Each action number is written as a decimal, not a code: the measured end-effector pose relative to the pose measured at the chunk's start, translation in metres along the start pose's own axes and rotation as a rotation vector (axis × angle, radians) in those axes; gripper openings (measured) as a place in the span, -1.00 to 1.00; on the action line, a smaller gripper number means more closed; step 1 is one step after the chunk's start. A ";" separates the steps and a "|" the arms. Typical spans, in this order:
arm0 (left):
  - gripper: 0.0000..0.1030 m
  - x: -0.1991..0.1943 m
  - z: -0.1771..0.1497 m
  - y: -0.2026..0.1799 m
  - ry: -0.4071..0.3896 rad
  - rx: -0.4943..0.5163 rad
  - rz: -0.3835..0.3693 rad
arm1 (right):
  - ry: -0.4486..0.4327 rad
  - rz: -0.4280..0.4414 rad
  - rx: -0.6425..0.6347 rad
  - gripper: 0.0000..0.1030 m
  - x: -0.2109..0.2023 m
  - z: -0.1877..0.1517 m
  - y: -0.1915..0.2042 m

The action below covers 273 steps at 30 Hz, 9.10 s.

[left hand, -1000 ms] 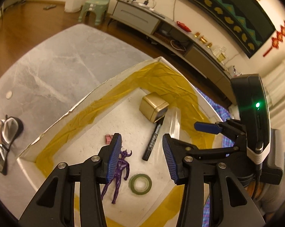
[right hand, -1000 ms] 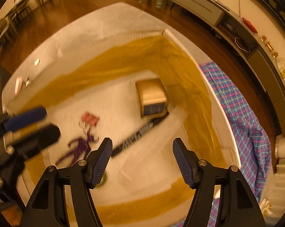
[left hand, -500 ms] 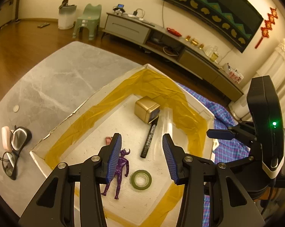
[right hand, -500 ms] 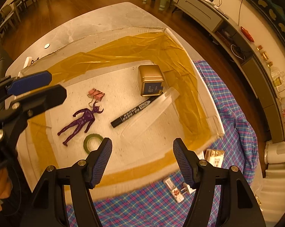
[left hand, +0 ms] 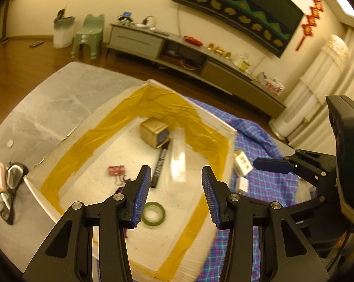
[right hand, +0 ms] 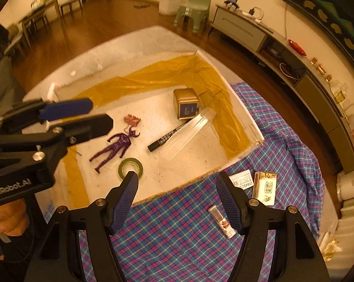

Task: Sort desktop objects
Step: 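Move both tools back over the plaid cloth toward the remaining items, then grasp the white charger with the right tool while the left tool grasps the lighter, then carry the lighter and white charger with both tools over the cardboard box, then open both tools to drop the lighter and charger into the box, then move both tools back over the plaid cloth toward the staple boxes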

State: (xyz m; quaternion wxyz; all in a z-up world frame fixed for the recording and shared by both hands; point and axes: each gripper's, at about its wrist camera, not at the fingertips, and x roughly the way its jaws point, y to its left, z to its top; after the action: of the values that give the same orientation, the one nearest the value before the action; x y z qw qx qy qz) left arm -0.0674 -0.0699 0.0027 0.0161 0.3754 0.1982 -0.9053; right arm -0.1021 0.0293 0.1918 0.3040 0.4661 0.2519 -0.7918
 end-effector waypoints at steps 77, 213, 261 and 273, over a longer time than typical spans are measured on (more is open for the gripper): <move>0.19 0.183 -0.095 -0.165 0.415 0.599 -0.191 | -0.111 0.164 0.676 -0.38 0.052 -0.234 -0.167; -0.62 0.111 0.047 0.042 0.205 -0.207 0.038 | 0.091 -0.076 0.041 -0.38 0.104 0.041 -0.039; -0.35 0.016 0.023 0.012 -0.028 0.005 0.121 | 0.049 -0.028 -0.011 -0.03 0.033 0.012 0.005; -0.35 -0.005 0.011 -0.007 -0.062 0.028 0.069 | -0.024 0.057 0.092 -0.02 0.005 -0.011 0.002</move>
State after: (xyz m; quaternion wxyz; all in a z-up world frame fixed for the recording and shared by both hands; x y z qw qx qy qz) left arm -0.0725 -0.0678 0.0152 0.0481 0.3539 0.1718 -0.9181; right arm -0.0964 0.0341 0.1823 0.3073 0.4772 0.1983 -0.7991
